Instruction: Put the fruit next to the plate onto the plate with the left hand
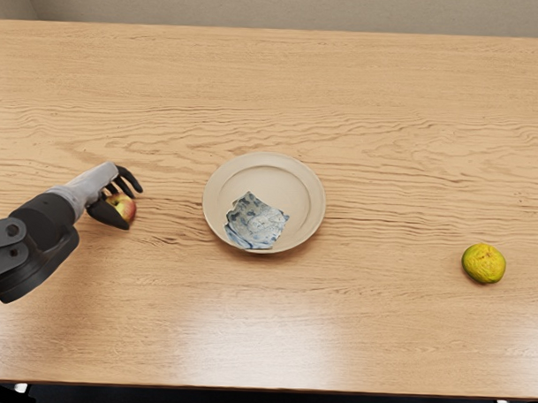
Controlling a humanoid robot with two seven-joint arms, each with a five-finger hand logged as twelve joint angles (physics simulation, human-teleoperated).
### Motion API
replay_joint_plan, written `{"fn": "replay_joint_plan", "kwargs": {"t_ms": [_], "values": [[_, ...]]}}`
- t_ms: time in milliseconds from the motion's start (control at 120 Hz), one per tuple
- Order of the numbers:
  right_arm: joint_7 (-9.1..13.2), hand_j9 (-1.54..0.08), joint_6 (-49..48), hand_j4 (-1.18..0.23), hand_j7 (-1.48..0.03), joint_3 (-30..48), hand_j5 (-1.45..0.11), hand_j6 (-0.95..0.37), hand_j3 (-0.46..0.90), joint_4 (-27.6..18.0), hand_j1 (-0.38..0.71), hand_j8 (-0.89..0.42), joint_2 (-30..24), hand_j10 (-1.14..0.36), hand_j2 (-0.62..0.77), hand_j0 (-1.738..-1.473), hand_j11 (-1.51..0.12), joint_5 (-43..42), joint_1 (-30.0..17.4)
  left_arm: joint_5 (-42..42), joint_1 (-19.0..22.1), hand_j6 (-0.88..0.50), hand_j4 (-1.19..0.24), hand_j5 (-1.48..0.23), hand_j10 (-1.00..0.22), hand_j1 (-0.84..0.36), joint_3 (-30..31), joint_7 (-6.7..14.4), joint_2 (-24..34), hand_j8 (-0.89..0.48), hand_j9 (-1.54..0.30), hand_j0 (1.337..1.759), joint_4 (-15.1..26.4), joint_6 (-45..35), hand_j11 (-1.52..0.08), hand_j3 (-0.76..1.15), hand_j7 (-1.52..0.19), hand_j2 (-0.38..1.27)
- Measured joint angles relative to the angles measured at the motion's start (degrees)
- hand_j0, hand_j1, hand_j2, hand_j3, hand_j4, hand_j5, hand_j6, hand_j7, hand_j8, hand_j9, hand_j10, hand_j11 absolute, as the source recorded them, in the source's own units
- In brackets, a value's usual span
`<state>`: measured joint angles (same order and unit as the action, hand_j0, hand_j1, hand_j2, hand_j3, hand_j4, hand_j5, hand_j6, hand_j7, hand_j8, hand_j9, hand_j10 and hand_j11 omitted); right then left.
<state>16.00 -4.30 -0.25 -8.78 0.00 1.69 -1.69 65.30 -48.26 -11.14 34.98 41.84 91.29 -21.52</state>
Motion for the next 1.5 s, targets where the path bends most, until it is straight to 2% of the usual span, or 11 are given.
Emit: {"fn": "replay_joint_plan", "kwargs": {"t_ms": [267,483,658,883,1092,1250,1500], "values": [[0.0,0.00,0.0,0.00,0.00,0.1,0.00,0.00,0.00,0.0,-0.35,0.00,0.0,0.00,0.00,-1.658,0.00,0.1,0.0,0.7,0.4,-0.55,-0.63,-0.72,-0.59,-0.26,-0.1,0.0,-0.1,-0.46,-0.79,1.654,-0.2,-0.1,-0.79,0.00,-0.76,0.20],[0.0,0.00,0.0,0.00,0.00,0.0,0.00,0.00,0.00,0.0,-0.35,0.00,0.0,0.00,0.00,-1.658,0.00,0.1,0.0,0.3,0.4,-0.55,-0.67,-0.80,-0.65,-0.26,0.0,0.0,-0.1,-0.49,-0.86,1.654,-0.4,-0.1,-0.85,0.00,-0.83,0.31],[0.0,0.00,0.0,0.00,0.00,0.0,0.00,0.00,0.00,0.0,-0.35,0.00,0.0,0.00,0.00,-1.658,0.00,0.1,0.0,0.0,0.4,-0.52,-0.70,-0.88,-0.69,-0.25,-0.1,0.1,0.0,-0.47,-0.91,1.653,-0.4,-0.1,-0.91,0.00,-0.89,0.30],[0.0,0.00,0.0,0.00,0.00,0.0,0.00,0.00,0.00,0.0,-0.35,0.00,0.0,0.00,0.00,-1.658,0.00,0.1,0.0,-0.3,0.3,-0.51,-0.73,-0.96,-0.67,-0.24,-0.1,0.1,0.0,-0.46,-0.97,1.652,-0.3,0.0,-0.97,0.00,-0.96,0.29],[0.0,0.00,0.0,0.00,0.00,0.0,0.00,0.00,0.00,0.0,-0.35,0.00,0.0,0.00,0.00,-1.658,0.00,0.0,0.0,-0.8,-0.2,-0.45,-0.76,-1.05,-0.62,-0.29,-0.2,0.1,0.1,-0.40,-1.03,1.651,-0.2,0.1,-1.03,0.00,-1.04,0.41],[0.0,0.00,0.0,0.00,0.00,0.0,0.00,0.00,0.00,0.0,-0.35,0.00,0.0,0.00,0.00,-1.658,0.00,0.0,0.1,-0.9,-0.5,-0.43,-0.76,-1.09,-0.61,-0.29,-0.5,0.1,0.0,-0.39,-1.06,1.651,0.4,0.1,-1.06,0.00,-1.06,0.39],[0.0,0.00,0.0,0.00,0.00,0.0,0.00,0.00,0.00,0.0,-0.35,0.00,0.0,0.00,0.00,-1.658,0.00,0.0,0.8,-1.4,-5.4,-0.44,-0.77,-1.11,-0.62,-0.25,-0.8,0.1,1.1,-0.40,-1.07,1.650,3.8,0.3,-1.07,0.00,-1.07,0.30]]}}
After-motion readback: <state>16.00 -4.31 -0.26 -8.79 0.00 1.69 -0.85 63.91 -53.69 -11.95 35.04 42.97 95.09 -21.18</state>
